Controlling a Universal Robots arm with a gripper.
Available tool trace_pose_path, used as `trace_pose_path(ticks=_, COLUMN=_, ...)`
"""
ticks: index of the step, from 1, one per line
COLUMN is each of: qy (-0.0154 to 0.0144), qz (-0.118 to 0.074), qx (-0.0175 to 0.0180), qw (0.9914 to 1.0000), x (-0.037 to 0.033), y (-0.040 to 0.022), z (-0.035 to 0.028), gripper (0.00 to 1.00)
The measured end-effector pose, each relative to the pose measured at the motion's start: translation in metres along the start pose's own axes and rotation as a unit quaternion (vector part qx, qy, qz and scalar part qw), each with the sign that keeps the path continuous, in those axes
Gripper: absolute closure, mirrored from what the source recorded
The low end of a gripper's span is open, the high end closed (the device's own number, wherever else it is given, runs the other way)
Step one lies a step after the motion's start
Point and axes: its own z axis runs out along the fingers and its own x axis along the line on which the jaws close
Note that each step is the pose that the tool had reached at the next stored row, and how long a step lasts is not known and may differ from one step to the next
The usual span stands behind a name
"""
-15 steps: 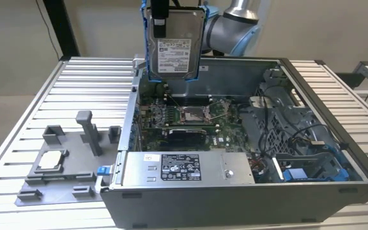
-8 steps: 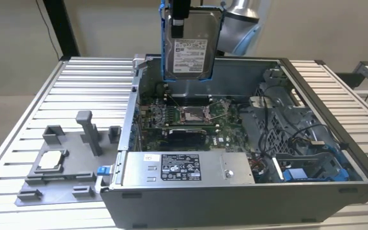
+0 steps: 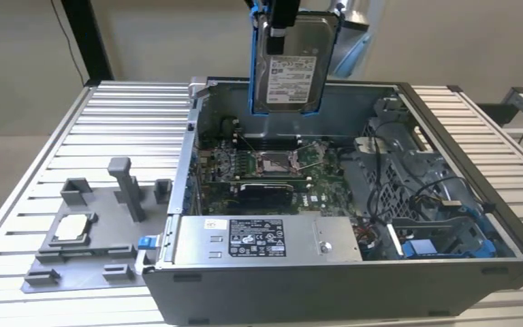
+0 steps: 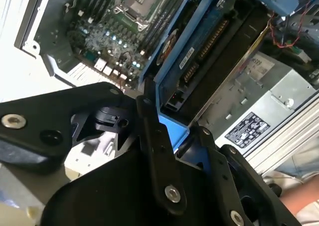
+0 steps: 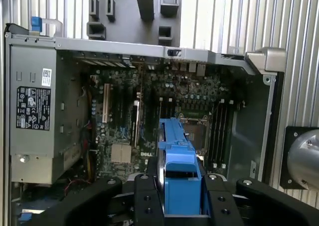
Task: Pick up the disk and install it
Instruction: 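Pick up the disk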
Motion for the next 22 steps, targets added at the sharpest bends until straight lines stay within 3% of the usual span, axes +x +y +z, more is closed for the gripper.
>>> trace_pose_path(ticks=8, qy=0.0000, qz=-0.001, qx=0.0000, qw=1.00000, x=0.0013, y=-0.0283, z=0.0002, gripper=1.00)
trace_pose_path(ticks=22, qy=0.0000, qz=-0.003, qx=-0.0001, qw=0.99999, x=0.0038, y=-0.0840, z=0.0005, gripper=1.00)
